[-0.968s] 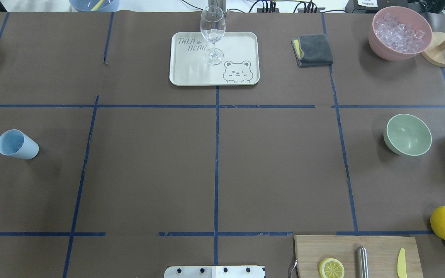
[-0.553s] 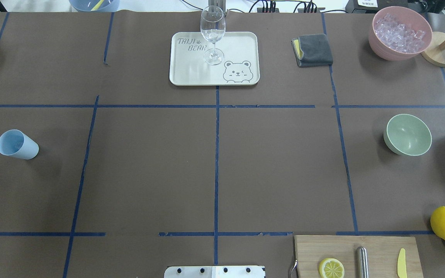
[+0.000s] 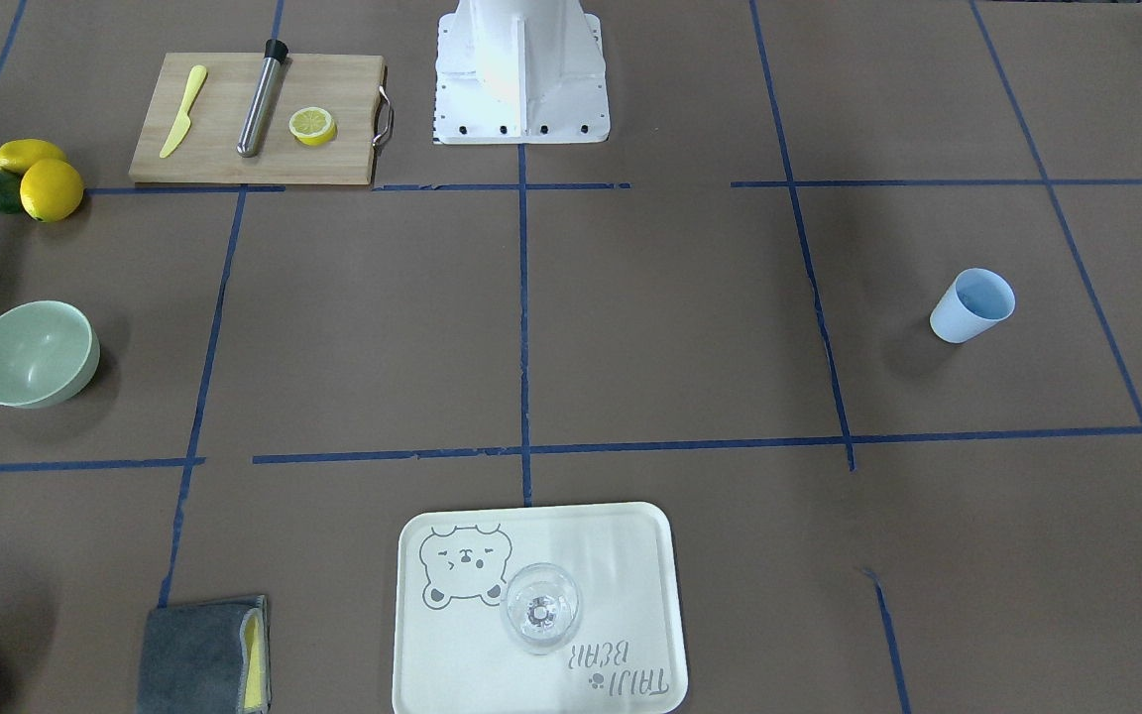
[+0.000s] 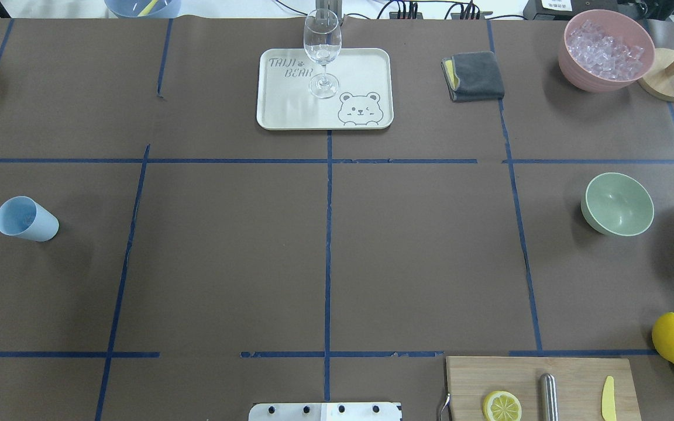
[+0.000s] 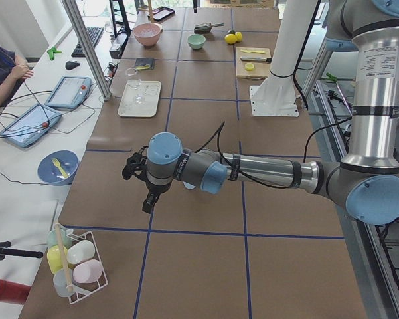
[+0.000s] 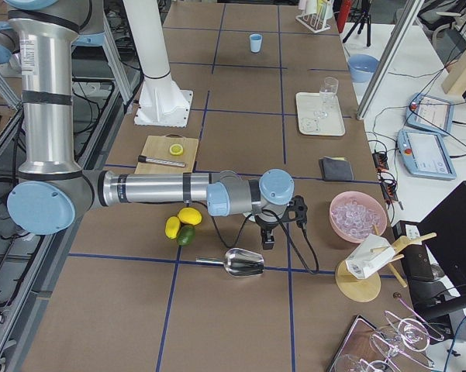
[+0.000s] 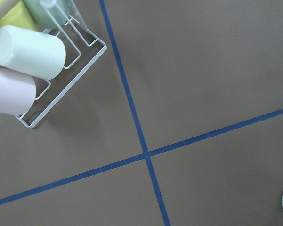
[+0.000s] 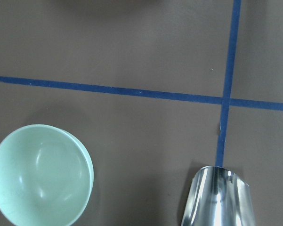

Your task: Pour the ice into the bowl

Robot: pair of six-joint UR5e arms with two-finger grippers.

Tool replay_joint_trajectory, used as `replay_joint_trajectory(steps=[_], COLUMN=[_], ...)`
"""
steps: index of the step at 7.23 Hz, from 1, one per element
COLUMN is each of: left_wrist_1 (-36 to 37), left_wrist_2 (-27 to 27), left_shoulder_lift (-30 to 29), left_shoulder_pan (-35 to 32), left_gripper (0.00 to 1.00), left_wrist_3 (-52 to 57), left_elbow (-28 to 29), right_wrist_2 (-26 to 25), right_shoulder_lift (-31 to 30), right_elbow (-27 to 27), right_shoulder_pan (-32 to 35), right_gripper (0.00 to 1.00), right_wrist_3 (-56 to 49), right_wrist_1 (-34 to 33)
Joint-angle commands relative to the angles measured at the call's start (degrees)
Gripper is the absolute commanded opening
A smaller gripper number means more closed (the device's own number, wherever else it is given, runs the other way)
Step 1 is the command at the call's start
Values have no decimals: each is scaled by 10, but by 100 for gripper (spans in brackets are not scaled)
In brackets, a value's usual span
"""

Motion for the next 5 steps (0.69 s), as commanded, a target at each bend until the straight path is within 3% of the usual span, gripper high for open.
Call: replay_joint_trajectory(steps=[1,3,5], left_wrist_1=[-107,-153,-286], left_wrist_2=[-4,78,196], left_shoulder_lift=[33,107,211], left_shoulder_pan=[50,121,200], left_gripper=[100,100,100], left_wrist_3=[-148,-273,-384], left_elbow=[-42,-150,-204], right_wrist_2=[-37,-42,-87], right_shoulder_lift=[2,1,-5], right_elbow=[-1,-1,-6], right_shoulder_pan=[-70,-116,-155], right_gripper=[100,100,100], right_wrist_3=[156,260,308], right_wrist_1=[91,153,200])
